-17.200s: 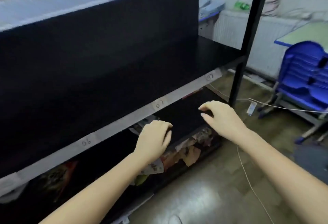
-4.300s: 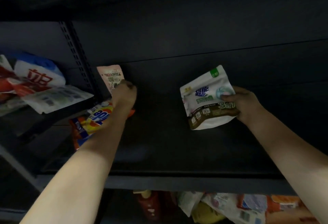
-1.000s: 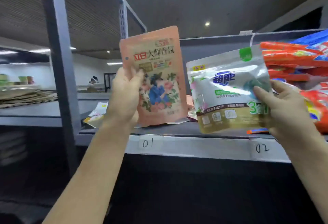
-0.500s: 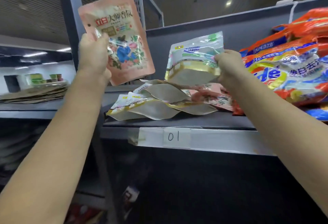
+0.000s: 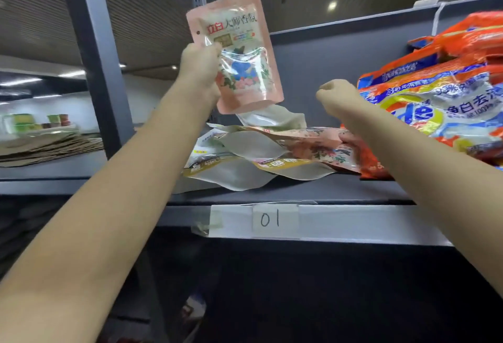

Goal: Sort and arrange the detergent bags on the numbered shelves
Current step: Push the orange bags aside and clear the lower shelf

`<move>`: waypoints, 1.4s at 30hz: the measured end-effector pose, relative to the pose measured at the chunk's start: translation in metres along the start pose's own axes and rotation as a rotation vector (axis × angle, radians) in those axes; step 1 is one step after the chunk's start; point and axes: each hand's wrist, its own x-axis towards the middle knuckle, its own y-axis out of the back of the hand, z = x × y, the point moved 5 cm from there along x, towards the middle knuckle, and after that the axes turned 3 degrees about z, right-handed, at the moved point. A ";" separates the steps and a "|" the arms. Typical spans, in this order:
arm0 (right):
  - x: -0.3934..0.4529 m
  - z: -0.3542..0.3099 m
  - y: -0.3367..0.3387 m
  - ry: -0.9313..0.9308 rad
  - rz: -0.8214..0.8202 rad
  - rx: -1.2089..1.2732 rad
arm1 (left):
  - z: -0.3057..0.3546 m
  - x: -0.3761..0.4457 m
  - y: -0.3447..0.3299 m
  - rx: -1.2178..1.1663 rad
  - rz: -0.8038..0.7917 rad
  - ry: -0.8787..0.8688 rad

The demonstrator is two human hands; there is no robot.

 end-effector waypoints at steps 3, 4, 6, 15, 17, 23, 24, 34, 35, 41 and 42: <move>-0.020 0.012 0.020 0.149 0.012 -0.236 | -0.028 0.005 -0.048 0.091 -0.067 0.106; -0.029 0.014 0.026 0.175 0.035 -0.285 | -0.038 0.003 -0.060 0.169 -0.071 0.126; -0.048 0.021 0.034 0.194 0.047 -0.357 | -0.058 -0.002 -0.077 0.353 -0.093 0.159; -0.112 0.032 0.052 0.254 0.066 -0.491 | -0.085 -0.028 -0.111 1.012 -0.413 -0.196; -0.127 0.031 0.055 0.271 0.056 -0.506 | -0.084 -0.055 -0.102 1.070 -0.484 -0.342; -0.193 0.035 0.072 0.312 0.042 -0.490 | -0.074 -0.168 -0.043 0.909 -0.646 -0.597; -0.210 0.039 0.074 0.302 0.033 -0.475 | -0.076 -0.190 -0.029 0.923 -0.661 -0.619; -0.417 0.128 0.040 0.021 -0.222 -0.270 | -0.171 -0.383 0.108 0.959 -0.897 -0.432; -0.436 0.142 0.029 -0.028 -0.264 -0.253 | -0.190 -0.399 0.121 0.984 -0.923 -0.359; -0.521 0.234 -0.068 -0.331 -0.507 -0.173 | -0.318 -0.465 0.203 1.233 -1.008 0.051; -0.529 0.250 -0.089 -0.367 -0.541 -0.160 | -0.339 -0.466 0.214 1.268 -0.996 0.106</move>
